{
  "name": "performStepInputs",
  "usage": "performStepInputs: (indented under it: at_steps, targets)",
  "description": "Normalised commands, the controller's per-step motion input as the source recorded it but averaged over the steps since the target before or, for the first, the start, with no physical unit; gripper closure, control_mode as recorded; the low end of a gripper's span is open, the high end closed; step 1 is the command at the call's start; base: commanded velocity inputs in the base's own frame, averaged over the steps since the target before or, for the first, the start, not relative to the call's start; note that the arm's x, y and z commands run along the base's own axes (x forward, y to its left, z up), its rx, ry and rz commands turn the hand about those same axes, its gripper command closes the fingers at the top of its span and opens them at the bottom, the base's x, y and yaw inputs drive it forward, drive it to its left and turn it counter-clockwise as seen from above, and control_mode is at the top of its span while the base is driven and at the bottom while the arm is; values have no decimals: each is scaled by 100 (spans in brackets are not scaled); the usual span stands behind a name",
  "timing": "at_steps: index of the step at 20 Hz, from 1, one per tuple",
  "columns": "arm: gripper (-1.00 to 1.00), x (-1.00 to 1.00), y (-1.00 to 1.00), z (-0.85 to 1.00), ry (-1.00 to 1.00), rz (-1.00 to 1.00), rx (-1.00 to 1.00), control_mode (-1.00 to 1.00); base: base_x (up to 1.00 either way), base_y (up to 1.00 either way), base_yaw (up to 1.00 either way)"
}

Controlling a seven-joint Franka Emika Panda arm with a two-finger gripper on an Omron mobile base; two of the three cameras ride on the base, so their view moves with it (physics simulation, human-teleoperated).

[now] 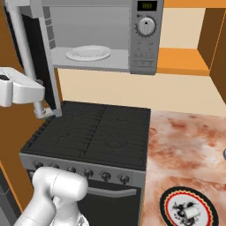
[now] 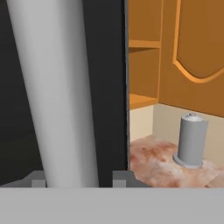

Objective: Pick the marshmallow from the counter and place it in the microwave. Then turn on the microwave.

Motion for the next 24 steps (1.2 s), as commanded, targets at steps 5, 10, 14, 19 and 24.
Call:
performStepInputs:
  at_steps: [5, 10, 14, 19, 24]
  targets:
    - [100, -47, 0, -1, 0, 0, 0, -100, 0, 0, 0]
    - [100, -43, 0, -2, 0, 0, 0, -100, 0, 0, 0]
    - [100, -44, 0, -2, 0, 0, 0, -100, 0, 0, 0]
    - [100, -45, 2, -3, 0, 0, 0, -100, 0, 0, 0]
    - [100, -43, 4, -5, 0, 0, 0, -100, 0, 0, 0]
